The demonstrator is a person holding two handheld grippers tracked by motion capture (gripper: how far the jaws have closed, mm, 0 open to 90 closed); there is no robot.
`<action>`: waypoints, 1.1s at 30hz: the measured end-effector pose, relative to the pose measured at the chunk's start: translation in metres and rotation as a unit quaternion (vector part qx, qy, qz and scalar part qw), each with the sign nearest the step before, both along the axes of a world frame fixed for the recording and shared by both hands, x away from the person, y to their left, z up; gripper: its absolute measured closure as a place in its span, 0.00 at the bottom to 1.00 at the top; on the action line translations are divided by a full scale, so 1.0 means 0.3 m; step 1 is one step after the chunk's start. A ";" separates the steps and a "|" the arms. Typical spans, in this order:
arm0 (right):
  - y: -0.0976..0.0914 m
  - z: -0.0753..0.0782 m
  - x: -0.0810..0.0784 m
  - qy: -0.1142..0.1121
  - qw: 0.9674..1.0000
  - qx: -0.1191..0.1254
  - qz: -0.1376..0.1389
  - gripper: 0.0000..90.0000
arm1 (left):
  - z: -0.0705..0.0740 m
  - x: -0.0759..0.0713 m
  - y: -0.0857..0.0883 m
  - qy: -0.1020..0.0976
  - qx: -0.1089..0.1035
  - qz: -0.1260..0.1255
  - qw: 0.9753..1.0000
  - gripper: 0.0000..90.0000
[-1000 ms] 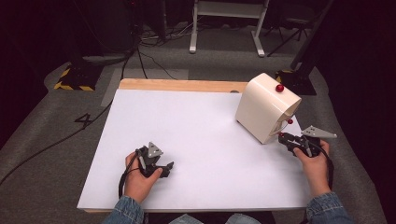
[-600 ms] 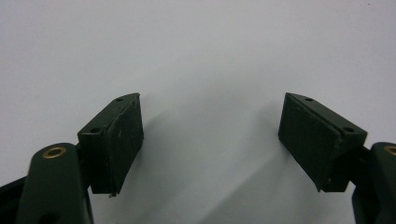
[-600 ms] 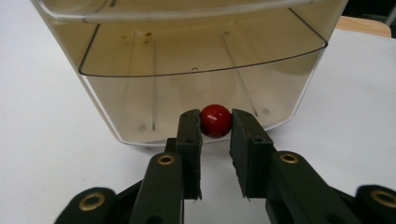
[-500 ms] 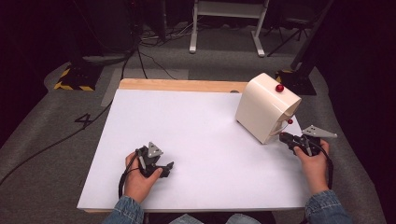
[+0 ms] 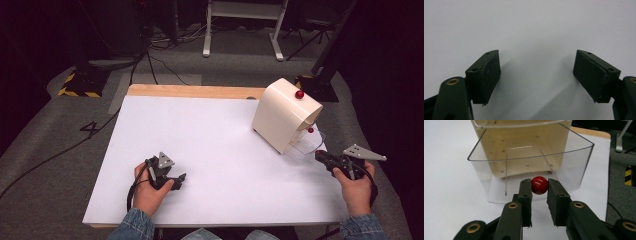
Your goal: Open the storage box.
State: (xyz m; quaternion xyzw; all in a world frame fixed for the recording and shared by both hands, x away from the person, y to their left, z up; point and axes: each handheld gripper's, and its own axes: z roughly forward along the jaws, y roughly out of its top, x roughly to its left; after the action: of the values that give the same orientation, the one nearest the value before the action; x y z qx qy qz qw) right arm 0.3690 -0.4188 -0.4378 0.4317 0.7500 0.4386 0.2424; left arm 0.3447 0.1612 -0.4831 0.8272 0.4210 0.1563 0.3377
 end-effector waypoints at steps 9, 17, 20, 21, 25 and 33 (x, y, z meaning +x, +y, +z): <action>-0.064 -0.006 -0.073 0.011 1.000 0.002 -0.008 0.82 | 0.000 0.002 0.000 0.000 0.000 -0.001 1.000 0.24; -0.079 -0.034 -0.089 0.027 1.000 -0.005 -0.011 0.82 | 0.000 0.001 0.001 0.000 -0.001 -0.001 1.000 0.24; -0.086 -0.048 -0.099 0.036 0.999 -0.008 -0.014 0.82 | -0.001 0.001 0.000 0.000 -0.002 0.000 1.000 0.24; -0.088 -0.052 -0.099 0.038 0.999 -0.010 -0.014 0.82 | 0.000 0.001 0.001 0.000 -0.001 -0.001 1.000 0.24; -0.092 -0.067 -0.100 0.050 0.998 -0.015 -0.017 0.82 | 0.000 0.001 0.001 0.000 -0.001 -0.001 1.000 0.24; -0.091 -0.090 -0.095 0.065 0.997 -0.035 -0.028 0.70 | 0.000 0.001 0.001 0.000 -0.001 -0.001 1.000 0.24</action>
State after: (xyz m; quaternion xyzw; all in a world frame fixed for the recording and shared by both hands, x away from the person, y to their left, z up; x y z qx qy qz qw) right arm 0.3407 -0.4460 -0.4649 0.4713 0.7666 0.3762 0.2205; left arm 0.3450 0.1614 -0.4832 0.8274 0.4201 0.1560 0.3386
